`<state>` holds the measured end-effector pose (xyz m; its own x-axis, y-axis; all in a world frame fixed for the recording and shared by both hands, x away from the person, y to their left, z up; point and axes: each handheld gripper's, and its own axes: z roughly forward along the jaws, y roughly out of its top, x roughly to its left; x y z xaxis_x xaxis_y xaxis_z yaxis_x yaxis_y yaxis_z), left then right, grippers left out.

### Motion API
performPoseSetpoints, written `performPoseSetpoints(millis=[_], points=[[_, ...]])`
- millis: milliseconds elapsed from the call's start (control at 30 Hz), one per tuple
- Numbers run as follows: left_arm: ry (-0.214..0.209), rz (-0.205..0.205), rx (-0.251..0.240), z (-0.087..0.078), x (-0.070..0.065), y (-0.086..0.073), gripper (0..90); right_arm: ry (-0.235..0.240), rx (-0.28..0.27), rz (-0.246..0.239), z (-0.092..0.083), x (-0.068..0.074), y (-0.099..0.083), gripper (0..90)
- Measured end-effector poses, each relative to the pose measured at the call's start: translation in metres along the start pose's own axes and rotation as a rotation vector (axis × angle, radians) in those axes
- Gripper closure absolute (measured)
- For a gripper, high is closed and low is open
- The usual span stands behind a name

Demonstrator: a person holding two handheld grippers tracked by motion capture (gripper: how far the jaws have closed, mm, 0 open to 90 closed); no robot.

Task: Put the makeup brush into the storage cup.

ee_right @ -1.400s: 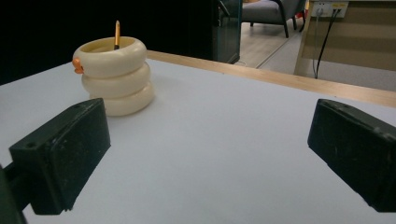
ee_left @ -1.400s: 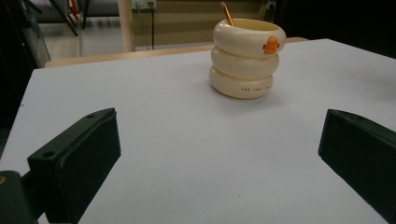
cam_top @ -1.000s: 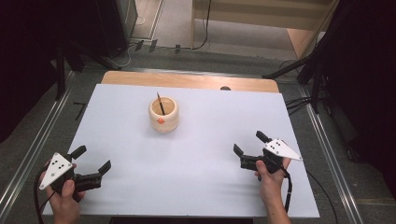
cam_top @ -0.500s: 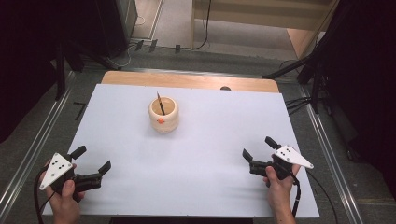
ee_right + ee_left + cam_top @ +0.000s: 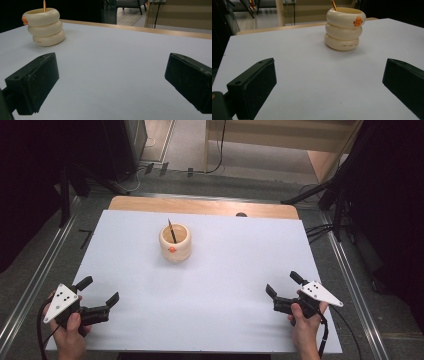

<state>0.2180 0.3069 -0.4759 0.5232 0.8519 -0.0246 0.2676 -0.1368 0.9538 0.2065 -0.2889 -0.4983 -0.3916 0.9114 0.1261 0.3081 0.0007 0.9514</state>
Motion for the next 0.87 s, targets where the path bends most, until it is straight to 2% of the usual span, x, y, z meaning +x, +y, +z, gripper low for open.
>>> performPoseSetpoints(millis=[400, 533, 633, 867], points=[[0.002, -0.001, 0.005, 0.001, 0.0, -0.001, 0.0, -0.017, -0.002, 0.011, -0.015, -0.006, -0.007, 0.0], [-0.004, 0.002, 0.007, 0.002, 0.0, -0.001, 0.0, -0.027, -0.002, 0.006, -0.017, -0.009, -0.009, 0.0], [-0.006, 0.005, 0.008, 0.002, 0.001, -0.001, 0.0, -0.04, 0.01, -0.016, -0.018, -0.007, -0.009, 0.0], [-0.008, 0.004, 0.01, 0.003, -0.001, -0.001, 0.0, -0.038, 0.011, 0.018, -0.022, -0.01, -0.016, 0.0]])
